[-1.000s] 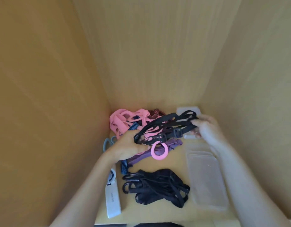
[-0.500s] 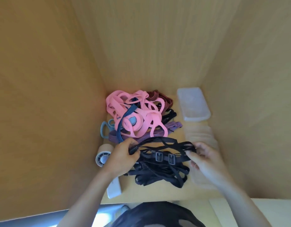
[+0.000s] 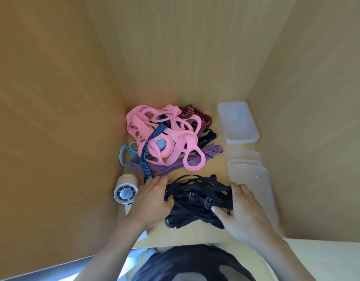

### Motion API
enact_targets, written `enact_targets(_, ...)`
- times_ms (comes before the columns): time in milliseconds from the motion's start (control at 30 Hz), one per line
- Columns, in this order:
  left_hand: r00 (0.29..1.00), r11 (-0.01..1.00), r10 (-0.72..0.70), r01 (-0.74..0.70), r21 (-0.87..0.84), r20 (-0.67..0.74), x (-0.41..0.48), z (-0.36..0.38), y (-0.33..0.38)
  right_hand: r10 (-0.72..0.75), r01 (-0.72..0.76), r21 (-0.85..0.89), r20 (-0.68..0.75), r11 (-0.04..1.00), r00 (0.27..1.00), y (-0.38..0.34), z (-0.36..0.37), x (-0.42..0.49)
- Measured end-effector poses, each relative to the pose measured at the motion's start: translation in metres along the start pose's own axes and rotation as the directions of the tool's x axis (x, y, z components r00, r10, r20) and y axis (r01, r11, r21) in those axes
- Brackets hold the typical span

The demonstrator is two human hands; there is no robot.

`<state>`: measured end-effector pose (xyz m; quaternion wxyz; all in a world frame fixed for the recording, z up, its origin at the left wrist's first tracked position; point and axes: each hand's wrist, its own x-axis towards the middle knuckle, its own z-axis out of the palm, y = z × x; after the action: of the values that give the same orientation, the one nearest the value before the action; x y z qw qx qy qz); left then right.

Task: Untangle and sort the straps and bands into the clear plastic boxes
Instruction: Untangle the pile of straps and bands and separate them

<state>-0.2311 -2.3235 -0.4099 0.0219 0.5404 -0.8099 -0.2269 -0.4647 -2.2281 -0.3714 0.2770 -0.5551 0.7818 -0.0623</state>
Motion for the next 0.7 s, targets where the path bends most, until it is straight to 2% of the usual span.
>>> enact_targets(133,0.998,0.998,0.061,-0.061,0.014,0.032,-0.007,-0.003,0.007,-0.163,0.157,-0.087,-0.076,0.984,0.984,-0.006,0.007,0.000)
enact_targets(267,0.987,0.984,0.125,-0.136,0.114,0.100,-0.010,-0.004,0.018,-0.275,0.277,-0.171,0.040,0.945,0.961,-0.011,0.027,0.009)
enact_targets(433,0.981,0.967,0.094,-0.130,0.217,0.167,-0.010,0.018,0.018,-0.260,0.264,-0.236,0.049,0.935,0.964,-0.012,0.048,0.026)
enact_targets(700,0.997,0.981,0.078,-0.078,0.176,0.004,-0.019,0.042,0.018,-0.269,0.279,-0.223,0.075,0.934,0.960,-0.010,0.044,0.040)
